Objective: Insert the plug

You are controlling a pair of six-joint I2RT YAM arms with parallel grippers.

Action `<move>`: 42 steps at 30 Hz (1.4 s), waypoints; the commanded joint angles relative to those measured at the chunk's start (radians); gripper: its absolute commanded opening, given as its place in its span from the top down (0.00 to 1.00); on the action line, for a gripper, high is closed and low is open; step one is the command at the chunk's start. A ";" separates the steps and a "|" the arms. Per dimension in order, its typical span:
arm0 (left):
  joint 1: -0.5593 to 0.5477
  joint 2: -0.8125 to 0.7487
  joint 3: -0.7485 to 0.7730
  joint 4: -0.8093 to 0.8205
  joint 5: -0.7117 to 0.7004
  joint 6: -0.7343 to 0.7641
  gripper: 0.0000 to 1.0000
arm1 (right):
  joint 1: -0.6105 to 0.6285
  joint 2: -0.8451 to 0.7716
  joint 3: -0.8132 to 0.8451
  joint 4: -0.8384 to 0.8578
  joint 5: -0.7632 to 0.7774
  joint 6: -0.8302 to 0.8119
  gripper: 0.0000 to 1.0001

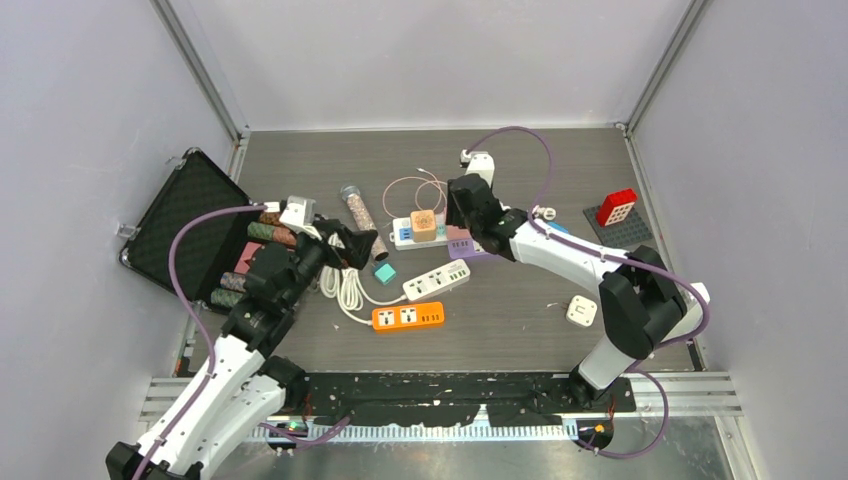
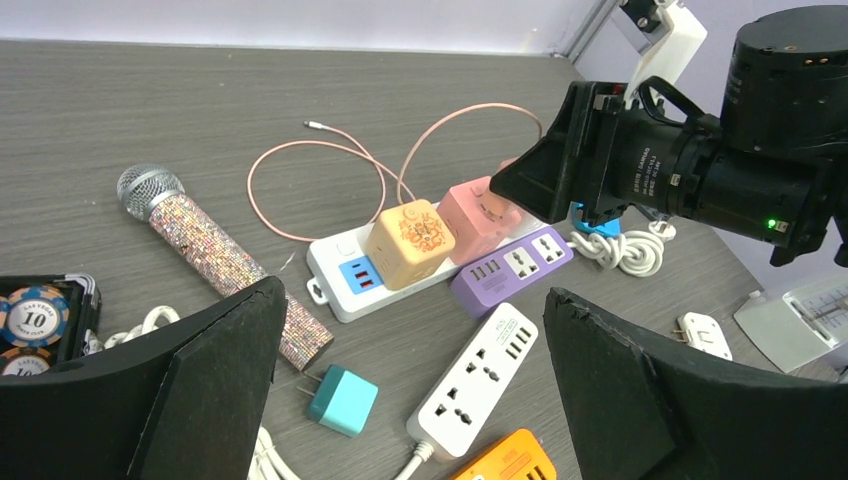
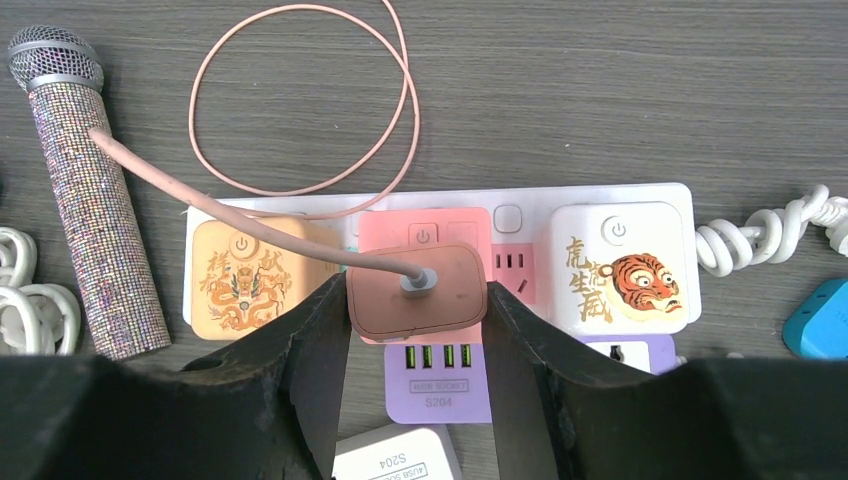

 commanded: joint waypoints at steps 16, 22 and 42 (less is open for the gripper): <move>0.003 0.025 -0.003 0.010 -0.008 0.014 0.00 | 0.040 -0.013 -0.010 0.156 0.173 -0.101 0.95; 0.003 0.018 -0.007 0.005 -0.013 0.015 0.00 | 0.039 0.012 -0.016 0.147 0.146 -0.086 0.95; 0.003 0.028 -0.006 0.008 -0.018 0.017 0.00 | 0.041 0.043 -0.066 0.147 0.133 -0.084 0.95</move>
